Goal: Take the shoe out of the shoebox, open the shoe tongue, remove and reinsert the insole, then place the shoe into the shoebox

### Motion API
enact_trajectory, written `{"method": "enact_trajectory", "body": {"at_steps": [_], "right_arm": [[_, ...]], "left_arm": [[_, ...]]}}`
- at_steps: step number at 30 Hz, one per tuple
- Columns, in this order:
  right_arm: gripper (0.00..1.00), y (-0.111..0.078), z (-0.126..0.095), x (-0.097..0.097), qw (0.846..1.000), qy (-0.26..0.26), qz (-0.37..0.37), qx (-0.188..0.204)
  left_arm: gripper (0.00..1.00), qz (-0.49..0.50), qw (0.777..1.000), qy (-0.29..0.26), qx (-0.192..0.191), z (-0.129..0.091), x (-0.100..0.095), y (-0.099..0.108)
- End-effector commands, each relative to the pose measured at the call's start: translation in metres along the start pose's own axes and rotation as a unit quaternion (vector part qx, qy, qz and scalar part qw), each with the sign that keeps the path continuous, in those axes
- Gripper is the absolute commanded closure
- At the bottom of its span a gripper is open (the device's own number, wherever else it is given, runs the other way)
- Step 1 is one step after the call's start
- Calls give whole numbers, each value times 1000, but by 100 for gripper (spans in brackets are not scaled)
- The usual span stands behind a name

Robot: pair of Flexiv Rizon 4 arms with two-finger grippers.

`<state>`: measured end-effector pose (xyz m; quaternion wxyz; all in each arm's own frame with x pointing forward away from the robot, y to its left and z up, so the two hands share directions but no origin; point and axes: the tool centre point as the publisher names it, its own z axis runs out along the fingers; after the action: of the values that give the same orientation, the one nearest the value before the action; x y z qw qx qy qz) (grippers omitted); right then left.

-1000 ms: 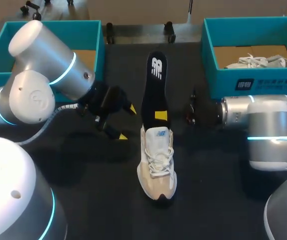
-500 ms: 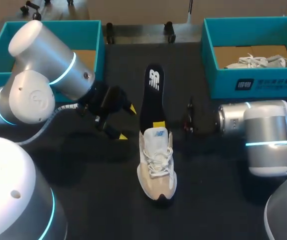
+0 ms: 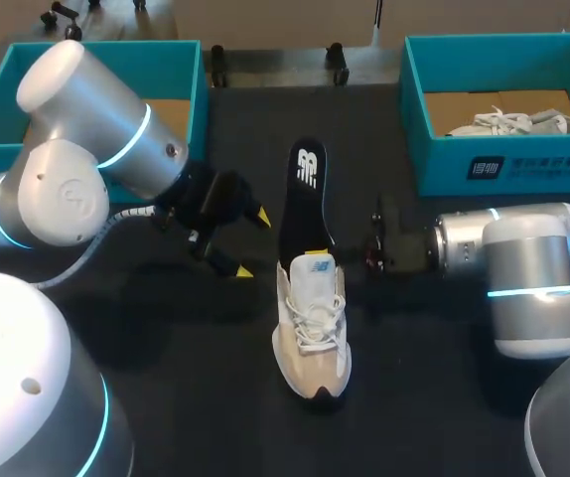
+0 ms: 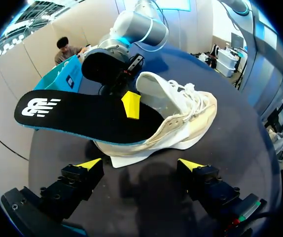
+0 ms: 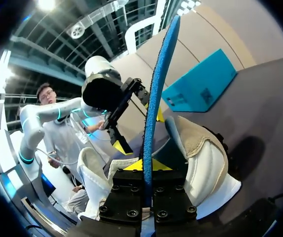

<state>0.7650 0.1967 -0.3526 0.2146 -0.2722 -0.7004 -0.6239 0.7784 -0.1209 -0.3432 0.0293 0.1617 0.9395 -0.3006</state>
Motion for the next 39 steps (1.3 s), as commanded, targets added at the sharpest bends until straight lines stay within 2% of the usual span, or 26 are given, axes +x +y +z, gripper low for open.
{"method": "enact_trajectory", "body": {"at_steps": [1, 4, 7, 18, 34, 35, 39], "right_arm": [[100, -2, -1, 6, 1000, -7, -6, -1], [84, 2, 0, 6, 1000, -9, -13, -2], [81, 6, 0, 8, 1000, -5, -27, -16], [70, 21, 0, 14, 998, 0, -56, -23], [73, 49, -9, 9, 997, 12, -74, 3], [75, 49, -9, 8, 997, 15, -73, 6], [100, 45, -8, 8, 998, 13, -68, 12]], "left_arm": [[0, 0, 1000, -1, -3, 0, 1, -1], [0, 0, 1000, -1, -3, 0, 1, -1], [0, 0, 1000, -1, -3, 0, 1, -1], [0, 0, 1000, -1, -3, 0, 1, -1], [0, 0, 1000, -1, -3, 0, 1, -1], [0, 0, 1000, -1, -3, 0, 1, -1], [0, 0, 1000, -1, -3, 0, 1, -1]]}}
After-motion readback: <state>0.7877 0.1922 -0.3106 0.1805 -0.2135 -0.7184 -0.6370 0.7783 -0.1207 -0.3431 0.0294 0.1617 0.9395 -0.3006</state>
